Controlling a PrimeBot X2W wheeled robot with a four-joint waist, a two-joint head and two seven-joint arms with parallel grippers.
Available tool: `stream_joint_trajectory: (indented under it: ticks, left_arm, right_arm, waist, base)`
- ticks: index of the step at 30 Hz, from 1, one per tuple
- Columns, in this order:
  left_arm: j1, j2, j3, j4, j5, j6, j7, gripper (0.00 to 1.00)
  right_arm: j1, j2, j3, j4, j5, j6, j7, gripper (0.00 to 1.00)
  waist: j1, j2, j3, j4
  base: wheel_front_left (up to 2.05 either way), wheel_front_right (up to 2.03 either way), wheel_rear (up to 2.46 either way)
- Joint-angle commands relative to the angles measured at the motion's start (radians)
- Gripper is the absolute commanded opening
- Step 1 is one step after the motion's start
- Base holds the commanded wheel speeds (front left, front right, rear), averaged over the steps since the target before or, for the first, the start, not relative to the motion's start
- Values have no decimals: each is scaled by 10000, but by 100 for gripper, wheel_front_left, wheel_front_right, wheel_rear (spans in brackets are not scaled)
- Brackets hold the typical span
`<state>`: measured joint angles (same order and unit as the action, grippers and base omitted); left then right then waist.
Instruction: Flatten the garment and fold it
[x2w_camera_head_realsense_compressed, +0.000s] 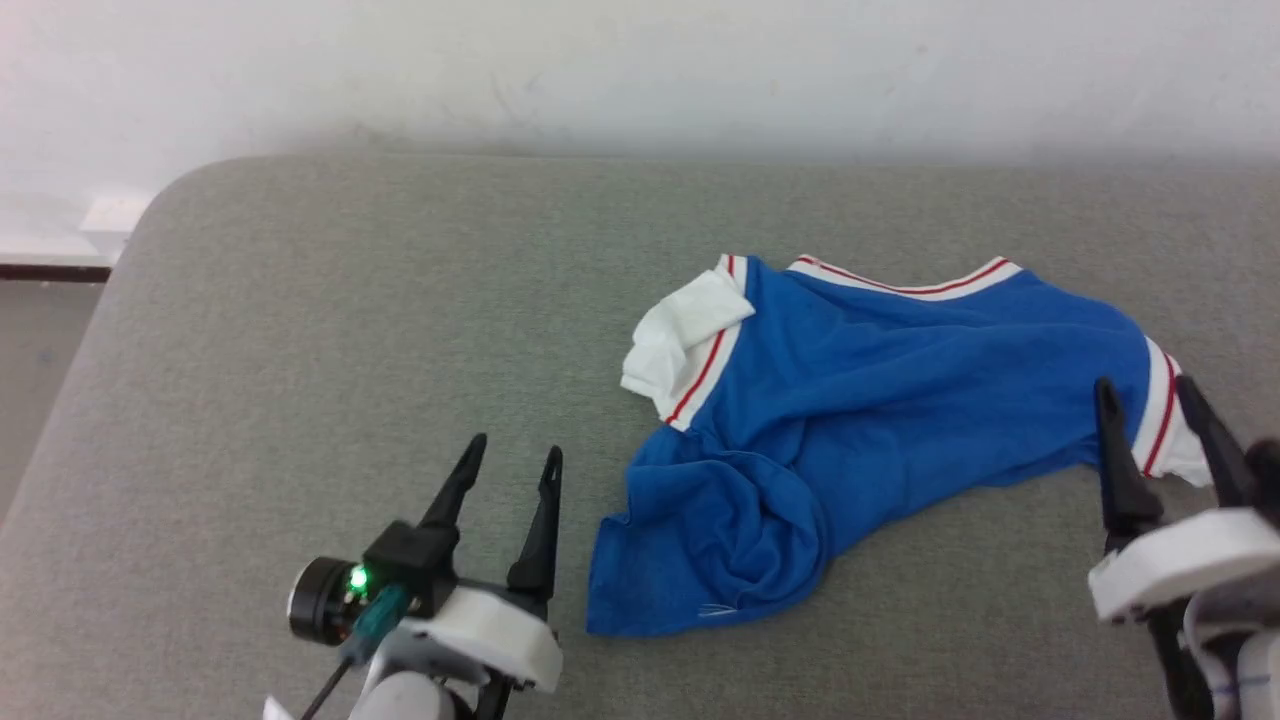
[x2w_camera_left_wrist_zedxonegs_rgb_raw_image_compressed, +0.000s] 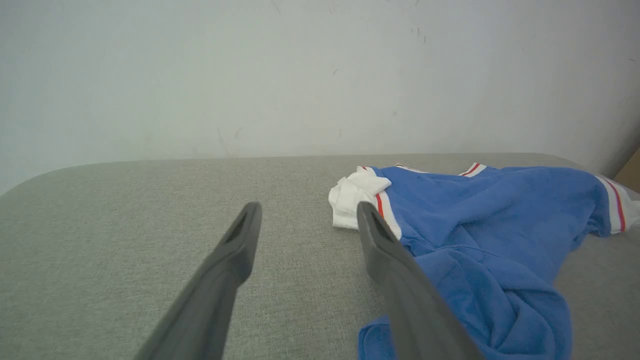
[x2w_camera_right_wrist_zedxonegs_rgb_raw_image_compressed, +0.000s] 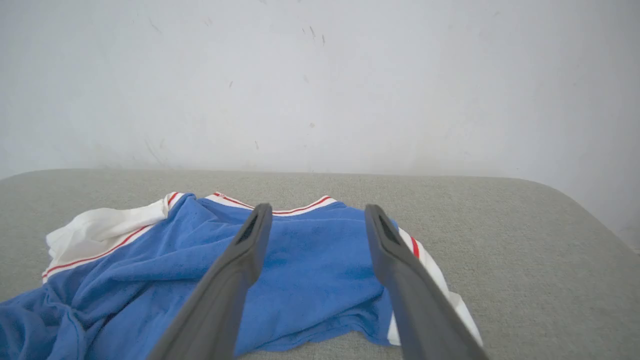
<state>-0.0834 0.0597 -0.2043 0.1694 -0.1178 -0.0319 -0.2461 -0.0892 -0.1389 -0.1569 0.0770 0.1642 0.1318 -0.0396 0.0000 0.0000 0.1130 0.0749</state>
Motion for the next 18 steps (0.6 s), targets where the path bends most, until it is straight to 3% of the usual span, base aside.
stream_joint_trajectory:
  ticks: [1, 6, 18]
  left_arm:
    - [-278, -30, -28, 60, -56, -45, 49, 100]
    - [-1709, 25, -392, 1196, -176, -431, 1806, 100]
    - [-5731, 652, -828, 3940, -794, -911, 6166, 100]
  right_arm:
    - [156, 55, -6, -97, -16, -11, -112, 100]
    - [905, 531, 189, -664, -8, -11, -839, 100]
    - [338, 524, 412, -489, -193, -11, -1117, 100]
  waist:
    - [0, 0, 102, -188]
    - [0, 0, 590, -730]
    - [0, 0, 1810, -1943]
  base:
    - [0, 0, 0]
    - [0, 0, 0]
    - [0, 0, 0]
